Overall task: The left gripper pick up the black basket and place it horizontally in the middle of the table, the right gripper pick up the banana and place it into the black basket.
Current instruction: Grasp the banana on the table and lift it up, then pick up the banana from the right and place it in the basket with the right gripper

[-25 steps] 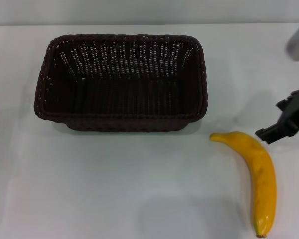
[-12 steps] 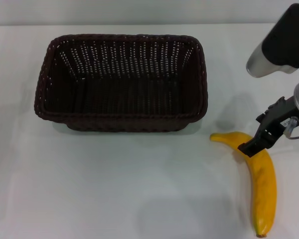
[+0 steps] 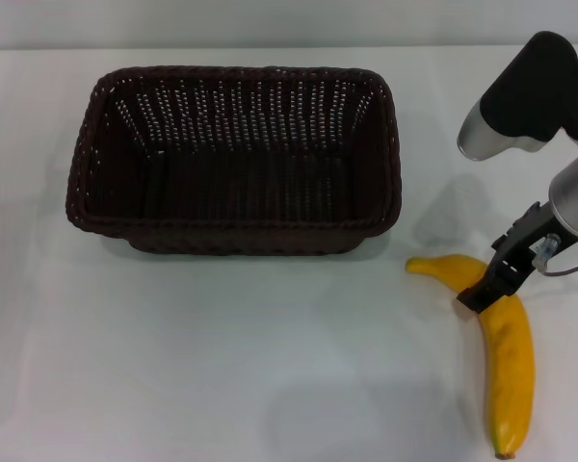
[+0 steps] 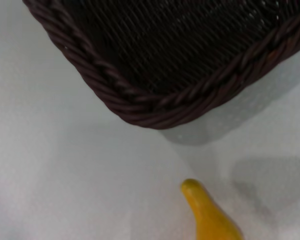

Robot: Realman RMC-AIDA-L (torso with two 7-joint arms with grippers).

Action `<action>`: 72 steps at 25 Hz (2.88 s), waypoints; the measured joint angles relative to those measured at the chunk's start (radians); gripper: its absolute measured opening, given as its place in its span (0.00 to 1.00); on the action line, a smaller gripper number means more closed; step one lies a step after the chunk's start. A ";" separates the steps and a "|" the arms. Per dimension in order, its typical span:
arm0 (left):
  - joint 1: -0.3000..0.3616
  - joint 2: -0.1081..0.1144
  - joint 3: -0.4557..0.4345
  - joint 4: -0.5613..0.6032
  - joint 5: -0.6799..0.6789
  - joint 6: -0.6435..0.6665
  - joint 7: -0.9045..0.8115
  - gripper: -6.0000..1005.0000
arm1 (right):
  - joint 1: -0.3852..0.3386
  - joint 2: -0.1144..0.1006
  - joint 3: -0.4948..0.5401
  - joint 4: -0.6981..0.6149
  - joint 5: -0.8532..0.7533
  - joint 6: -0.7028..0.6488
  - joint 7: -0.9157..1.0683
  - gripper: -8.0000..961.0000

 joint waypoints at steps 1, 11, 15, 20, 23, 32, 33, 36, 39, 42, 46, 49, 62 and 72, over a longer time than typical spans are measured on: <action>-0.001 0.000 0.000 0.000 0.000 0.000 0.000 0.77 | 0.004 0.000 0.000 0.010 0.000 -0.003 0.000 0.87; -0.001 0.000 0.003 0.000 0.000 -0.003 -0.006 0.77 | 0.023 -0.002 -0.069 0.052 -0.001 -0.034 -0.012 0.86; -0.002 -0.002 0.005 0.000 0.000 -0.005 -0.015 0.77 | 0.025 -0.004 -0.078 0.054 -0.003 -0.040 -0.013 0.78; -0.001 -0.003 0.006 0.000 0.000 -0.008 -0.032 0.77 | 0.022 -0.005 -0.076 0.056 -0.003 -0.047 -0.015 0.55; -0.001 -0.003 0.006 -0.002 0.000 -0.010 -0.032 0.77 | 0.017 -0.005 -0.069 0.051 -0.004 -0.046 -0.019 0.50; 0.004 -0.001 0.006 -0.003 0.000 -0.014 -0.036 0.77 | 0.020 -0.011 0.040 -0.008 -0.133 -0.045 -0.054 0.50; 0.004 -0.001 0.006 -0.003 0.000 -0.014 -0.039 0.77 | 0.021 -0.011 0.053 -0.025 -0.159 -0.054 -0.058 0.50; 0.004 -0.001 0.007 -0.003 0.000 -0.017 -0.060 0.77 | 0.024 -0.010 0.095 -0.082 -0.212 -0.099 -0.070 0.50; 0.004 -0.001 0.004 -0.003 0.000 -0.033 -0.071 0.77 | 0.023 -0.008 0.110 -0.146 -0.222 -0.173 -0.092 0.49; 0.001 -0.002 0.007 -0.004 0.002 -0.040 -0.076 0.77 | 0.012 -0.006 0.091 -0.245 -0.222 -0.305 -0.120 0.49; 0.002 -0.002 0.009 -0.004 0.004 -0.044 -0.091 0.77 | -0.021 -0.006 0.038 -0.337 -0.179 -0.481 -0.159 0.49; 0.004 -0.002 0.009 -0.004 0.003 -0.044 -0.093 0.77 | -0.053 -0.006 -0.009 -0.358 -0.069 -0.653 -0.250 0.49; -0.004 -0.002 0.009 -0.005 0.002 -0.044 -0.098 0.77 | 0.042 -0.002 -0.053 0.024 0.579 -0.769 -0.890 0.49; -0.010 -0.002 0.009 -0.006 0.002 -0.042 -0.099 0.77 | 0.142 0.000 -0.100 0.198 0.632 -0.741 -0.920 0.51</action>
